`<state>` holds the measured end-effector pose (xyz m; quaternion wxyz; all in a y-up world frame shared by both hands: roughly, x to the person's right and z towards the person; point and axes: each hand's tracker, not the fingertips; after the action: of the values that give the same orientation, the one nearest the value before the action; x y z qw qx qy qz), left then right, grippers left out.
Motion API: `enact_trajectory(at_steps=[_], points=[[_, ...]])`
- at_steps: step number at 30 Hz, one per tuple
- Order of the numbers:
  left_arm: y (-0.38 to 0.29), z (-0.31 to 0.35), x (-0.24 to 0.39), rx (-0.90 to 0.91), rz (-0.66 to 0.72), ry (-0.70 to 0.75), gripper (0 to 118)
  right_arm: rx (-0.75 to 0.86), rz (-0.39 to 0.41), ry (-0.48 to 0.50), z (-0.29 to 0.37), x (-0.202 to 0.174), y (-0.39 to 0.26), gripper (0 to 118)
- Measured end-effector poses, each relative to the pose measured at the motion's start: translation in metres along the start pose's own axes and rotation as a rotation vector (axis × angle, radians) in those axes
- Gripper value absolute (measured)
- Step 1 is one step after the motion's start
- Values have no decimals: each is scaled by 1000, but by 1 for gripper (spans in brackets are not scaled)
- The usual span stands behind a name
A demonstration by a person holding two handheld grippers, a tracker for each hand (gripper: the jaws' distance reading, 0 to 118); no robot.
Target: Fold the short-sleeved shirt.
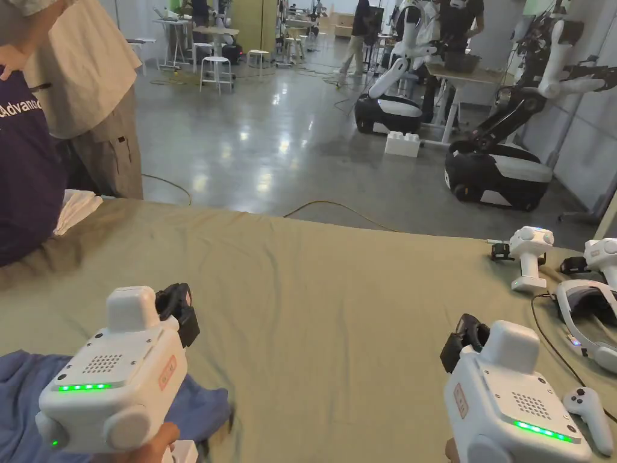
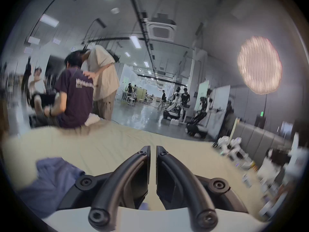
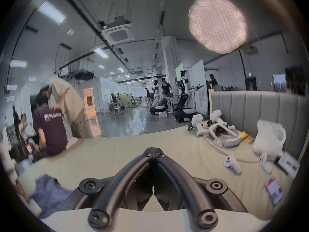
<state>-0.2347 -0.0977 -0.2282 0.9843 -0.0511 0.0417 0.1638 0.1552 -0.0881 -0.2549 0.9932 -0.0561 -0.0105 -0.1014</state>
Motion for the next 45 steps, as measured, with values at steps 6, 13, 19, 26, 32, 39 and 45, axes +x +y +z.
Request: enact_trajectory(at_steps=[6,13,19,26,32,39,45], points=[[9,6,4,31,89,44,8,-9,-163,28,-1,4,8,0],[-10,-9,53,-44,-1096,173,8,93,1010,43,-4,-42,-21,0],[-28,-6,47,4,-1430,187,8,212,1449,14,-3,-38,-36,0],[2,0,31,-34,-707,107,8,28,839,-2,-8,-33,-11,0],[15,15,16,26,-90,24,8,-70,215,-17,-10,-14,3,0],[18,10,7,25,-28,15,8,-26,170,-6,-1,-17,5,0],[23,9,3,-114,-207,47,8,-59,182,4,-4,-18,6,0]])
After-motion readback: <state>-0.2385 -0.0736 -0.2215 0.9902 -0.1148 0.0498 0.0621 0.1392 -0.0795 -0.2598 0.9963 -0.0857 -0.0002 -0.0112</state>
